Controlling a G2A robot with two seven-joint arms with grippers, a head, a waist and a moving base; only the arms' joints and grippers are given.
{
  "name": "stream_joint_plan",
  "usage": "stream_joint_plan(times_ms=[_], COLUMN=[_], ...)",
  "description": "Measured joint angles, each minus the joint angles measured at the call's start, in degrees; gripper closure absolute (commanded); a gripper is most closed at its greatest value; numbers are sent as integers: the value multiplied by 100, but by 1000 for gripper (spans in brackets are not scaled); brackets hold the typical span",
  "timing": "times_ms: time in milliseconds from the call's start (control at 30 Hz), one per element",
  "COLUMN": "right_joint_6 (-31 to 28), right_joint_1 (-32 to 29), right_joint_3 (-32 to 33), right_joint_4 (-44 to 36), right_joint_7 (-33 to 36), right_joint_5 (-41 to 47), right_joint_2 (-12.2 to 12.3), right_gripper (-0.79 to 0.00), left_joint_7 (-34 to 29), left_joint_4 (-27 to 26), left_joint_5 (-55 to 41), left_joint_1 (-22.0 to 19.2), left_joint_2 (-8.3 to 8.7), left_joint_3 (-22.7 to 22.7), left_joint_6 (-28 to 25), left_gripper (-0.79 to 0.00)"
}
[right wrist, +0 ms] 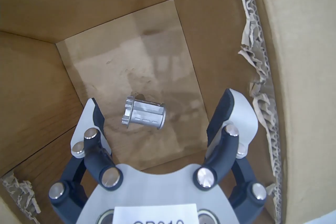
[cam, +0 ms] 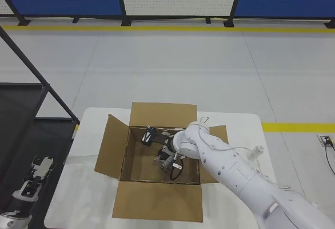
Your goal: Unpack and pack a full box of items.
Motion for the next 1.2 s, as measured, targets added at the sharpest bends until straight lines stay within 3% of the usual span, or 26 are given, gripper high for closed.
stream_joint_plan(times_ms=[100, 167, 733, 900, 967, 1100, 1200], right_joint_6=[160, 207, 207, 886, 881, 987, 1197], right_joint_1=[-536, -731, -688, -721, -692, -883, -1367], right_joint_3=[523, 706, 678, 629, 715, 1184, 1816], right_joint_4=[-1092, -1586, -1416, -1252, -1219, -1526, -2196], right_joint_7=[351, 480, 458, 175, -30, -312, -197], right_joint_5=[-258, -314, -311, -543, -580, -945, -1379], right_joint_2=[451, 571, 556, 441, 436, 642, 947], right_gripper=[-785, -785, -785, -785, -785, -785, -785], left_joint_7=[0, 0, 0, 0, 0, 0, 0], left_joint_4=[0, 0, 0, 0, 0, 0, 0], left_joint_5=[0, 0, 0, 0, 0, 0, 0], left_joint_1=[0, 0, 0, 0, 0, 0, 0], left_joint_2=[0, 0, 0, 0, 0, 0, 0], left_joint_3=[0, 0, 0, 0, 0, 0, 0], left_joint_6=[0, 0, 0, 0, 0, 0, 0], left_gripper=[-785, -785, -785, -785, -785, -785, -785])
